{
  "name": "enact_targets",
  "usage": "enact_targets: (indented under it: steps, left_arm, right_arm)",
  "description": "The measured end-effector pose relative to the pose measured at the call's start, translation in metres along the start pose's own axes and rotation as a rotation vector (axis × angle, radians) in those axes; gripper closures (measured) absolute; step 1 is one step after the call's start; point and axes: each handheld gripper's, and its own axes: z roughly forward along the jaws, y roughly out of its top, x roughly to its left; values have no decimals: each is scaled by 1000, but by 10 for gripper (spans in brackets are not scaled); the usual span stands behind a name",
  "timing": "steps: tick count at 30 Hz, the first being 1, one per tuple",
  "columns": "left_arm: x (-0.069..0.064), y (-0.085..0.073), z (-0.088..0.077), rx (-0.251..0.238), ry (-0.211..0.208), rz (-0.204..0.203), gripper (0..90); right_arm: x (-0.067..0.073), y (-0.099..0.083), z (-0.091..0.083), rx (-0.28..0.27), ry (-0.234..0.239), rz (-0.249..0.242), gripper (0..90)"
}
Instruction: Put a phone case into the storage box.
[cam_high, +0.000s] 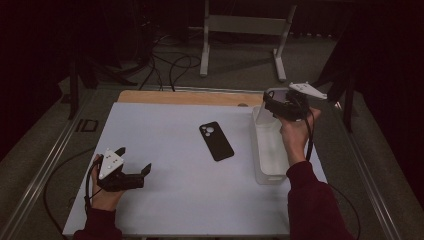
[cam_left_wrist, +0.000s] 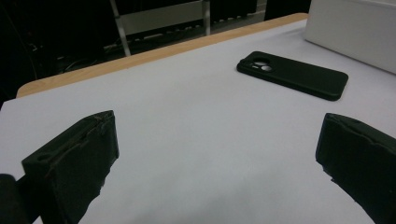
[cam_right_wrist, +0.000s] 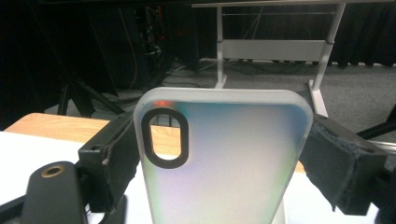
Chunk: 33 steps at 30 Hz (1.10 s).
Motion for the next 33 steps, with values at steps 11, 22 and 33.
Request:
enact_targets:
  steps: [11, 22, 33]
  left_arm:
    - [0, 1, -1, -7, 0, -3, 0]
    - [0, 2, -3, -20, 2, -10, 0]
    - [1, 4, -6, -38, 6, -21, 0]
  right_arm:
    - [-6, -1, 14, 17, -50, 4, 169]
    - [-8, -6, 32, 52, -97, -2, 169]
    - [-5, -15, 51, 96, -122, 11, 168]
